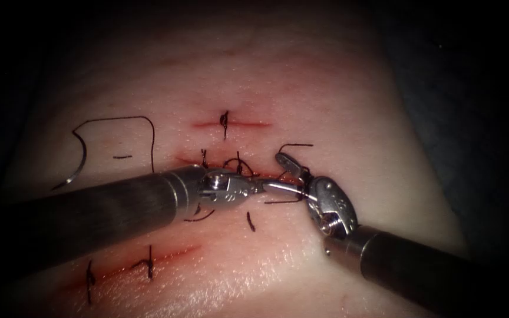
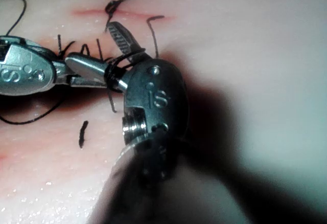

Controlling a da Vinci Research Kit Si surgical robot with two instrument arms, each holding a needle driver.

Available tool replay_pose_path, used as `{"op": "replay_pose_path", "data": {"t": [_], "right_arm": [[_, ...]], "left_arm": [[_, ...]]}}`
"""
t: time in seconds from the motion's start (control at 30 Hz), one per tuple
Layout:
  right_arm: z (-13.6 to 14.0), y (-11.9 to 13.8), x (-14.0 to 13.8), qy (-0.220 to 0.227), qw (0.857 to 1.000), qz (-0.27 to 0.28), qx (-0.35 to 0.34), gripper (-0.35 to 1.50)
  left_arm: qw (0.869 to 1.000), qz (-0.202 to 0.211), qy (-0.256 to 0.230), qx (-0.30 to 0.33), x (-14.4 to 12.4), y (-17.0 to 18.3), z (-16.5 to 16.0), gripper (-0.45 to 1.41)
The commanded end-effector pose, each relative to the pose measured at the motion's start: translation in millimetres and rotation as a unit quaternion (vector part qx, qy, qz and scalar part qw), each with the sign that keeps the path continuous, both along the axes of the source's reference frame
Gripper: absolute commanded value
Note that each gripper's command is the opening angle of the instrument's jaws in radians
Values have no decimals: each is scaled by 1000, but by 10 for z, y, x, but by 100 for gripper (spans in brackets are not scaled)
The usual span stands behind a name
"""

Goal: Wound Closure
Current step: Grab the suture tail end with the right needle driver.

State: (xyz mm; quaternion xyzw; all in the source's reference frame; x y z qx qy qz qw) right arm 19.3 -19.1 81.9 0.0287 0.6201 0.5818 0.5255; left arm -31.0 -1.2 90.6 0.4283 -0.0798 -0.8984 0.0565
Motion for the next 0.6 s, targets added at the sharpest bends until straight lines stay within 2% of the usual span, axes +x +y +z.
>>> {"op": "replay_pose_path", "data": {"t": [0.03,0.13,0.4,0.6], "right_arm": [[9,3,5,11,1000,9,13,106],[18,-1,-2,28,998,32,38,114],[32,-9,-6,22,994,57,88,113],[42,-16,-10,22,993,65,99,109]], "left_arm": [[1000,0,0,-4,-8,3,5,-45],[1000,-2,1,-6,-15,4,9,-45],[1000,-4,2,-9,-24,6,19,-45],[1000,-5,3,-11,-32,9,20,-45]]}}
